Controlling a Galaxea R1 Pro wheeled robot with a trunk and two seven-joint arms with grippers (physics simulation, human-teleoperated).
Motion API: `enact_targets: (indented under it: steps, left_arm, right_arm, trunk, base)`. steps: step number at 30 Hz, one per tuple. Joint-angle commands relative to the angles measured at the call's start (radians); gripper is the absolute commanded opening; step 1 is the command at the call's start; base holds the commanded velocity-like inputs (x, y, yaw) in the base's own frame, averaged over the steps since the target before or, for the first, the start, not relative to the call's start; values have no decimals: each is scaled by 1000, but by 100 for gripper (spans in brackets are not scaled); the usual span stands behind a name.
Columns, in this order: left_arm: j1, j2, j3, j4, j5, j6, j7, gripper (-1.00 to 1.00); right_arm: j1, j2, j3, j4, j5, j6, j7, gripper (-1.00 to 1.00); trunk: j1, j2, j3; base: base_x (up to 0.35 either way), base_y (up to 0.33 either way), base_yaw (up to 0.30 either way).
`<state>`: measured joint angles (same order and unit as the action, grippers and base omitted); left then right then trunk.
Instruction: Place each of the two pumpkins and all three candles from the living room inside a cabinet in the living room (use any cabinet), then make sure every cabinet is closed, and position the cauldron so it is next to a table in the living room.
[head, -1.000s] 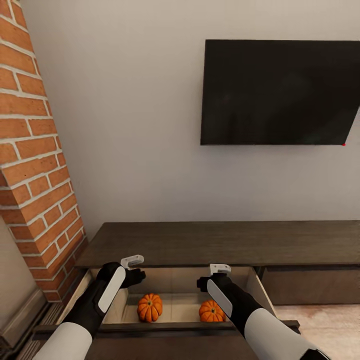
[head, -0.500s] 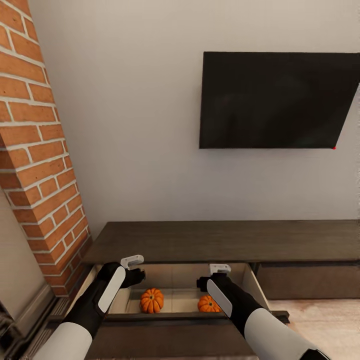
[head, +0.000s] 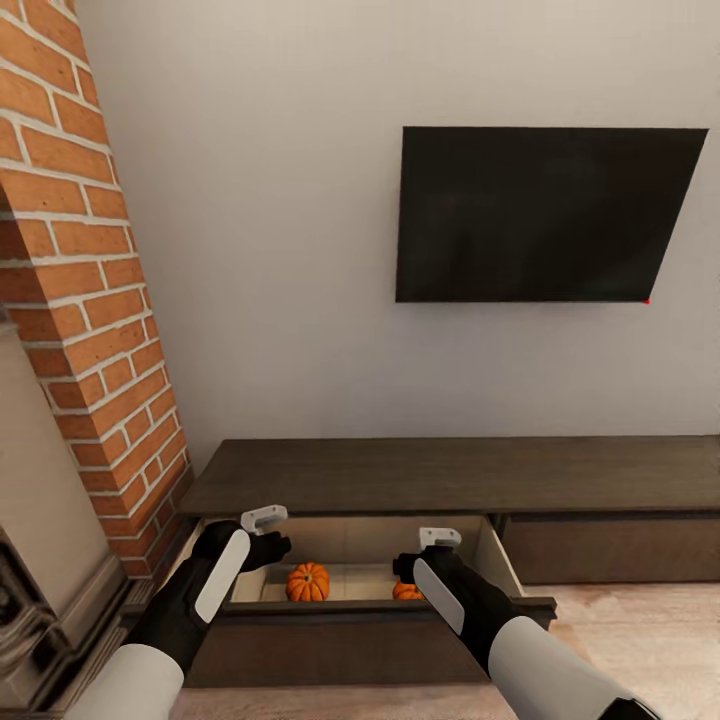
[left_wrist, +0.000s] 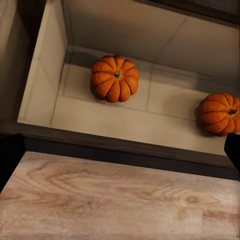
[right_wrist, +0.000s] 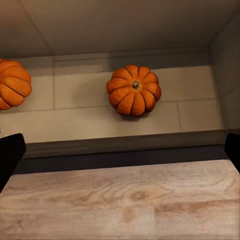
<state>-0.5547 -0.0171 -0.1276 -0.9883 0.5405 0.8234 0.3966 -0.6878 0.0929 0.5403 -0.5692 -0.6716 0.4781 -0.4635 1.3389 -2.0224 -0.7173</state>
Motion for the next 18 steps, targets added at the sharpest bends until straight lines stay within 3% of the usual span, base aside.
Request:
enact_targets:
  steps: [1, 8, 18]
  left_arm:
    - [-1, 0, -1, -2, 10, 2, 10, 100]
    - [-1, 0, 0, -3, 10, 2, 10, 100]
    - [-1, 0, 0, -4, 11, 2, 10, 100]
  right_arm:
    - [-1, -1, 6, -1, -10, 2, -9, 100]
    - [-1, -1, 6, -1, -10, 2, -9, 100]
    - [-1, -1, 6, -1, -10, 2, -9, 100]
  trunk:
    - [-4, 7, 2]
    - [-31, 56, 24]
    - [-69, 126, 55]
  base:
    - [-15, 0, 0]
    - [-58, 0, 0]
    - [-300, 0, 0]
